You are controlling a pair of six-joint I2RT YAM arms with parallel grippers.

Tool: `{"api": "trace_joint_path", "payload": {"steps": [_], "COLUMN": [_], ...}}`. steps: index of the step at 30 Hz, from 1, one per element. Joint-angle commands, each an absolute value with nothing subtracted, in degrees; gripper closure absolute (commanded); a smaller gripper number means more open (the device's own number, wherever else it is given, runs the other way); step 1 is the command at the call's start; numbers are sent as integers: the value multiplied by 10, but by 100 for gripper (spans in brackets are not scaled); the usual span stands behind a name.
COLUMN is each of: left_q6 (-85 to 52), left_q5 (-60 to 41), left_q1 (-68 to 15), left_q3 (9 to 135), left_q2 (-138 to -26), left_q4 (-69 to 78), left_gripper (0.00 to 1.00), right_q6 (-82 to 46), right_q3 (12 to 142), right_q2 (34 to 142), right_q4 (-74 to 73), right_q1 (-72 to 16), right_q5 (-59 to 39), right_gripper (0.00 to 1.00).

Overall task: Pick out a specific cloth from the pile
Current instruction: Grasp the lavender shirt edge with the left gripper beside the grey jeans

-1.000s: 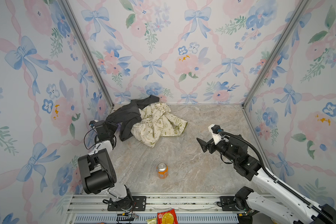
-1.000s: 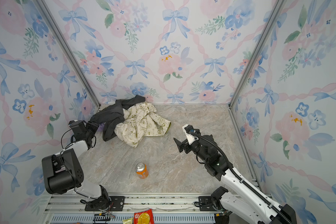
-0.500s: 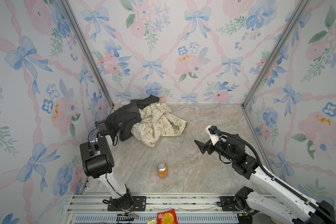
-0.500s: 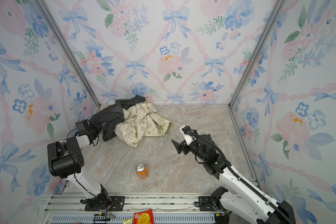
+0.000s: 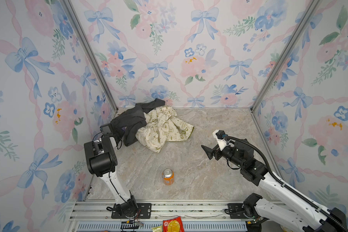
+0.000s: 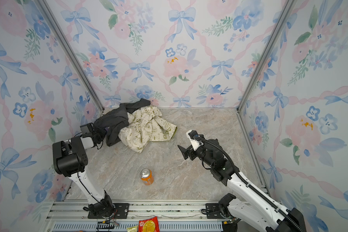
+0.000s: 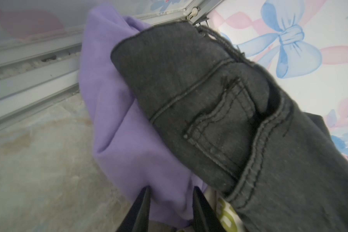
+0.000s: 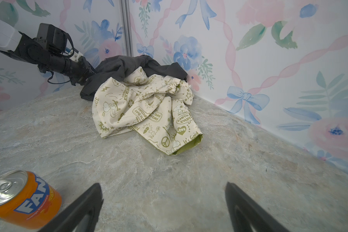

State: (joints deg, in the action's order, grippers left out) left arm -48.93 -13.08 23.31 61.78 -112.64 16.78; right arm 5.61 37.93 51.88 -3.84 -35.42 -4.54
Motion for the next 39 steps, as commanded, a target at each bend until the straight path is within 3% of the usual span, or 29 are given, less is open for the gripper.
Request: {"api": "trace_joint_path", "payload": {"steps": [1,8,39], "left_q6": [-470,-468,-397], "left_q5": [-129,-130,-41], "left_q1": [236,236,142], "left_q3": [640,647,727], "left_q2": [-1144,-1139,-873], "left_q4": [152,152,98], "left_gripper": [66,100,100], "right_q6": [59,60,52], "right_q3": [388,386,378], "right_q2": [519,517,496], "right_q4": [-29,-28,-34], "right_q1": [-359,-359,-359], "right_q5": [-46,-44,-42], "right_gripper": [3,3,3]}}
